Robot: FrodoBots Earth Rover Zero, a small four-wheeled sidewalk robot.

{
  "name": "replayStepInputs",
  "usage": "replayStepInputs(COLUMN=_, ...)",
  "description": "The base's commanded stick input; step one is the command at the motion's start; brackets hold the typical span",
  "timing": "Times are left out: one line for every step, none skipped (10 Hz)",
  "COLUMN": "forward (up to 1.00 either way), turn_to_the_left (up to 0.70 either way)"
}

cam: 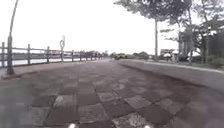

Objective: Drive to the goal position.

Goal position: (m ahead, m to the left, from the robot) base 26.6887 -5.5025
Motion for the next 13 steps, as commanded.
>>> replayStepInputs(forward=0.97, turn_to_the_left=0.0)
replayStepInputs(forward=0.97, turn_to_the_left=0.0)
replayStepInputs(forward=0.97, turn_to_the_left=0.0)
replayStepInputs(forward=0.97, turn_to_the_left=0.0)
replayStepInputs(forward=0.97, turn_to_the_left=0.0)
replayStepInputs(forward=0.97, turn_to_the_left=0.0)
replayStepInputs(forward=0.97, turn_to_the_left=0.0)
replayStepInputs(forward=0.97, turn_to_the_left=0.0)
replayStepInputs(forward=0.97, turn_to_the_left=0.0)
replayStepInputs(forward=0.97, turn_to_the_left=0.0)
replayStepInputs(forward=0.97, turn_to_the_left=0.0)
replayStepInputs(forward=0.97, turn_to_the_left=0.0)
replayStepInputs(forward=0.97, turn_to_the_left=0.0)
